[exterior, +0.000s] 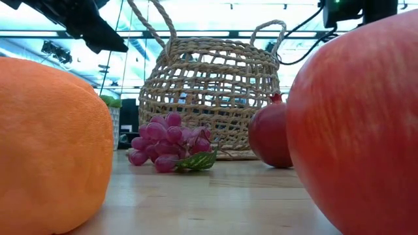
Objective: Build produce basket
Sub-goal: Put the apple into the basket
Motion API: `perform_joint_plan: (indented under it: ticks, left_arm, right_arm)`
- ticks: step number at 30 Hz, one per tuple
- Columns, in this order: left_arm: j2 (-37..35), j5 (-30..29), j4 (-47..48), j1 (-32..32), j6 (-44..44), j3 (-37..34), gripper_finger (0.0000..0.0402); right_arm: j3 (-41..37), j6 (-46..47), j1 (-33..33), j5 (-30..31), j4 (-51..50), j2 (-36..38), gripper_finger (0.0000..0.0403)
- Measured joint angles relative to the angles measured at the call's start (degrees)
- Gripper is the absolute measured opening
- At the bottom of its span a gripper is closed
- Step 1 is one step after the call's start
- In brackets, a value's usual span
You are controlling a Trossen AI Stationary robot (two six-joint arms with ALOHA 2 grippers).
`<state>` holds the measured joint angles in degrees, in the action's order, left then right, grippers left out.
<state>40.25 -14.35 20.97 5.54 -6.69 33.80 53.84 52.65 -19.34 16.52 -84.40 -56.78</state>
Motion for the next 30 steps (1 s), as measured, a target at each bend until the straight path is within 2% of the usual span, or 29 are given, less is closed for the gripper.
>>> perform_joint_plan:
  ticks: [5, 11, 14, 18, 30]
  left_arm:
    - [-0.01, 0.00, 0.26, 1.28, 0.02, 0.00, 0.0164]
    - [-0.02, 0.00, 0.90, 2.87, 0.01, 0.00, 0.0164]
    - [-0.08, 0.00, 1.89, 3.67, -0.12, -0.04, 0.0164]
    - [-0.17, 0.02, 2.02, 3.76, -0.10, -0.04, 0.0164]
    - [-0.15, 0.00, 2.05, 3.76, -0.17, -0.06, 0.0164]
  right_arm:
    - [-1.13, 0.05, -2.88, -1.63, 0.43, -2.51, 0.0347]
    - [-8.19, -1.24, -7.45, -3.69, 2.40, -4.11, 0.0354]
    - [-7.57, -2.39, -8.87, -2.90, 5.14, -4.72, 0.0350]
    - [-7.17, -3.43, -9.84, -5.23, 9.42, -4.69, 0.0349]
    - [-7.21, -4.67, -15.82, -5.86, 9.40, -9.74, 0.0353]
